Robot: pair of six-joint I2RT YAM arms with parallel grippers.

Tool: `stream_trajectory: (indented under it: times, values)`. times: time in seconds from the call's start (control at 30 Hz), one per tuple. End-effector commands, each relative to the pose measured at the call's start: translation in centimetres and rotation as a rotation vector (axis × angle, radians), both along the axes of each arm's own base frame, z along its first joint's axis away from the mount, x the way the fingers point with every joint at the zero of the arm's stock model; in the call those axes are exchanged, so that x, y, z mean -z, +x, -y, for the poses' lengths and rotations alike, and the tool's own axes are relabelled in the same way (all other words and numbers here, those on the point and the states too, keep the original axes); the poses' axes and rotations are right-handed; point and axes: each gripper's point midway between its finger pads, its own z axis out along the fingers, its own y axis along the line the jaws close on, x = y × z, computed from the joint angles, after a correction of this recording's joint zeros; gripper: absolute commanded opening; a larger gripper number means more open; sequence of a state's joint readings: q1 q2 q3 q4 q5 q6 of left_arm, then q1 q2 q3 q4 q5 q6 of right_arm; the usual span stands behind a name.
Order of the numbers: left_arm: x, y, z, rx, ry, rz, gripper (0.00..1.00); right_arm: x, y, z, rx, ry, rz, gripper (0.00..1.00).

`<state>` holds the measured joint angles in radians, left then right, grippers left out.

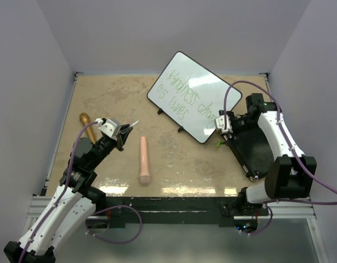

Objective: Write a sentence on the whiteboard
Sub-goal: Insert the pen cap into the whiteboard marker.

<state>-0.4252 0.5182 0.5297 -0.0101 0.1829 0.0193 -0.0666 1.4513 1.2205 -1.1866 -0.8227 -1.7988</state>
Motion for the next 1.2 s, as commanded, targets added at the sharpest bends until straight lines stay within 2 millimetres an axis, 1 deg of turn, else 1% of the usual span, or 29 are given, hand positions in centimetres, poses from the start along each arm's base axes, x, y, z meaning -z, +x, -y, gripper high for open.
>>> stream_trajectory:
  times: [0.0,0.03,0.07,0.1,0.13,0.17,0.2,0.23,0.27,0.3,0.43,0.47,0.57,0.63,0.7,0.9,1.07,1.17]
  values:
    - [-0.8,0.2,-0.1,-0.004,-0.021,0.02,0.0,0.5,0.5,-2.0,-0.131,-0.101,0.149,0.96]
    - [-0.8,0.2,0.0,-0.003,-0.022,0.018,0.0,0.5,1.3,-2.9,-0.152,-0.12,0.201,0.95]
    - [-0.7,0.2,0.0,-0.004,-0.02,0.017,0.0,1.5,1.5,-2.5,-0.146,-0.175,0.197,0.93]
    - [-0.7,0.2,0.0,-0.003,-0.021,0.017,0.0,1.9,2.0,-2.5,-0.146,-0.198,0.215,0.91]
    - [-0.6,0.2,0.0,-0.004,-0.019,0.015,0.0,2.9,2.0,-2.7,-0.162,-0.221,0.197,0.89]
    - [-0.7,0.2,-0.1,-0.007,-0.021,0.017,0.0,3.5,2.3,-2.1,-0.155,-0.267,0.195,0.83]
    - [-0.7,0.2,-0.1,-0.007,-0.02,0.017,0.0,3.9,2.4,-2.0,-0.164,-0.284,0.195,0.81]
    - [-0.8,0.2,-0.1,-0.007,-0.021,0.019,0.0,4.4,2.5,-1.8,-0.172,-0.3,0.187,0.77]
    - [-0.8,0.2,-0.1,-0.007,-0.022,0.018,0.0,5.2,2.3,-1.5,-0.179,-0.315,0.164,0.71]
    - [-0.7,0.2,-0.1,-0.007,-0.02,0.017,0.0,5.7,2.2,-1.1,-0.192,-0.341,0.159,0.68]
    - [-0.8,0.2,-0.1,-0.007,-0.021,0.019,0.0,6.9,1.6,-0.8,-0.22,-0.36,0.138,0.58]
    - [-0.7,0.2,-0.1,-0.005,-0.02,0.017,0.0,7.2,1.4,-0.8,-0.223,-0.364,0.132,0.52]
    - [-0.6,0.2,-0.1,-0.007,-0.019,0.015,0.0,8.5,1.6,-0.1,-0.228,-0.407,0.122,0.45]
    - [-0.6,0.3,0.0,-0.005,-0.018,0.013,0.0,9.7,1.9,0.6,-0.231,-0.448,0.11,0.43]
    - [-0.5,0.3,-0.1,-0.007,-0.017,0.01,0.0,10.5,2.4,0.9,-0.229,-0.471,0.105,0.42]
    - [-0.4,0.3,-0.1,-0.01,-0.013,0.009,0.0,11.9,3.6,1.4,-0.231,-0.517,0.103,0.41]
    - [-0.5,0.3,-0.1,-0.008,-0.015,0.01,0.0,13.3,3.9,1.7,-0.237,-0.551,0.083,0.4]
    - [-0.5,0.3,-0.1,-0.007,-0.016,0.011,0.0,13.9,3.7,1.9,-0.243,-0.566,0.063,0.39]
